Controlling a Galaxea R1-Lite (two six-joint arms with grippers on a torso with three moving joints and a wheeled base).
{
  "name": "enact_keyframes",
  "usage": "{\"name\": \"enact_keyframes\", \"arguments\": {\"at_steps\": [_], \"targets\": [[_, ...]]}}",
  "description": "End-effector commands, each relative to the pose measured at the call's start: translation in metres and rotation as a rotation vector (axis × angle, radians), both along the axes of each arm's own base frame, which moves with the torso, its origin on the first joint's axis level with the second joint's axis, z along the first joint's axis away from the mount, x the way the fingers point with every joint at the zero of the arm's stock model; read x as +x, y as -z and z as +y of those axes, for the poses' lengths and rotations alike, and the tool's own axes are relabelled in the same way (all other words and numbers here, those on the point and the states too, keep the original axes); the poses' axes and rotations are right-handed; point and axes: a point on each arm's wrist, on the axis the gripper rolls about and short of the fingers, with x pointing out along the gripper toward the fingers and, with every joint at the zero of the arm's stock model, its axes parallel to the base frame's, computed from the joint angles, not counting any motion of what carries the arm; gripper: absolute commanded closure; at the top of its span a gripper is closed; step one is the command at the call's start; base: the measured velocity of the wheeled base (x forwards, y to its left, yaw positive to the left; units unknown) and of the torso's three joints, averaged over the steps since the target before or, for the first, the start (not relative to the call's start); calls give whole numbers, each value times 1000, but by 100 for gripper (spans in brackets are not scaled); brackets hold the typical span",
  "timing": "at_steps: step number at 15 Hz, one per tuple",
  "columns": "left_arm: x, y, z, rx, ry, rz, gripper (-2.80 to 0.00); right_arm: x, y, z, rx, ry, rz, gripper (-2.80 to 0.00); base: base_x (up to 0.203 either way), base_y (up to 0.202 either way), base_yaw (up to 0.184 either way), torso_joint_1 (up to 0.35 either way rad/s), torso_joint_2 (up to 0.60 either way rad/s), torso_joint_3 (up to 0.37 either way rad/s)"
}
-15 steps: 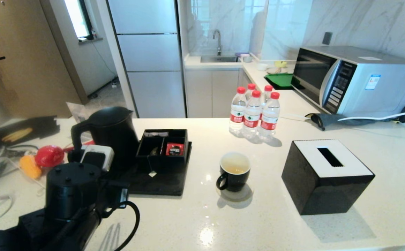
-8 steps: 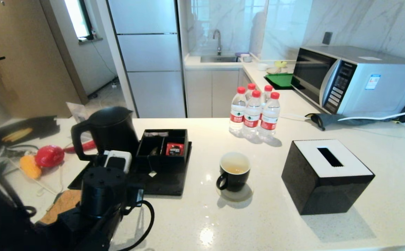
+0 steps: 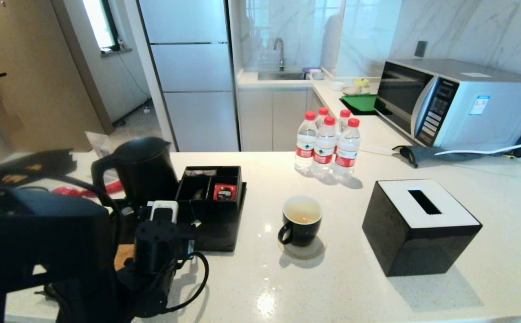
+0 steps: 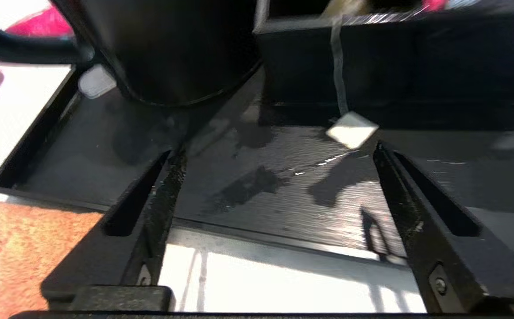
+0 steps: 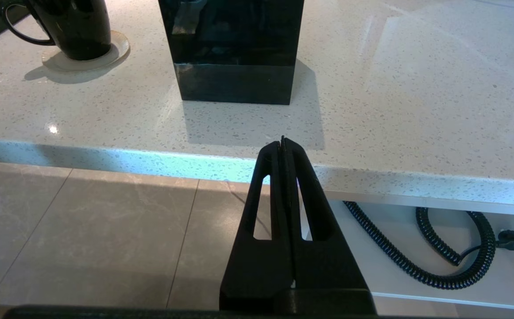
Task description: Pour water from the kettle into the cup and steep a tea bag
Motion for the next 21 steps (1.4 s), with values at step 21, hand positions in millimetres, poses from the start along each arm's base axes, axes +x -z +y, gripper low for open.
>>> {"name": "enact_keyframes", "arguments": {"at_steps": [21], "targets": [[31, 14, 0, -121, 89, -17, -280, 0, 0, 0, -1, -1, 2, 0, 0, 0, 0, 0, 0, 0]]}}
